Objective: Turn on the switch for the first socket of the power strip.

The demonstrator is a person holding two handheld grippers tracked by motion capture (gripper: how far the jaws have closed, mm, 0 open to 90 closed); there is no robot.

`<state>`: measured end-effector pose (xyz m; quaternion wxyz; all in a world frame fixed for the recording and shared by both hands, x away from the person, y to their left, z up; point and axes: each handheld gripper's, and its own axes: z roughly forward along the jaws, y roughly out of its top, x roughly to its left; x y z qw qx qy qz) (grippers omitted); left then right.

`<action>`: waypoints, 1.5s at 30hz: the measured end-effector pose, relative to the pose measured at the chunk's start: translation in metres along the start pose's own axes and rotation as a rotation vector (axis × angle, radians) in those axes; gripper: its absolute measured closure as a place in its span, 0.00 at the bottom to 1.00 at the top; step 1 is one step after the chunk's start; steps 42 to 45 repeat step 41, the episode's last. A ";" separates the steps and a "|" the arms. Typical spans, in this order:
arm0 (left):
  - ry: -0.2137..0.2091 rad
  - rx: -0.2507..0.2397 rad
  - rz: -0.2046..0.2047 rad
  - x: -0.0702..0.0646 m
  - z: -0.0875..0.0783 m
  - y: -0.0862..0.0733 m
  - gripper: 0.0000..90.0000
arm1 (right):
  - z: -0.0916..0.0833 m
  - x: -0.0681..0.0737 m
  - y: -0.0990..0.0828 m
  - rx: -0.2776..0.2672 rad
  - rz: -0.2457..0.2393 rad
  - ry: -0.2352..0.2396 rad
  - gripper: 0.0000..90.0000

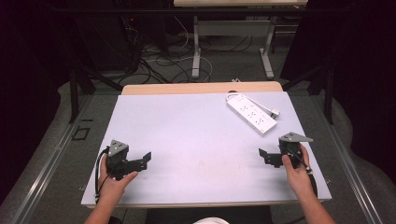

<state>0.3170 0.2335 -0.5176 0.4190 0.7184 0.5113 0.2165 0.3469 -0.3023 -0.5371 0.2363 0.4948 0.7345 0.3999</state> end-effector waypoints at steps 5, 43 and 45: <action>-0.001 0.002 0.003 0.000 0.001 0.000 0.06 | 0.004 -0.008 -0.006 -0.005 0.010 -0.021 0.06; 0.000 0.010 -0.005 0.002 0.002 0.000 0.06 | 0.011 -0.018 -0.015 0.021 0.064 -0.029 0.08; 0.000 0.010 -0.005 0.002 0.002 0.000 0.06 | 0.011 -0.018 -0.015 0.021 0.064 -0.029 0.08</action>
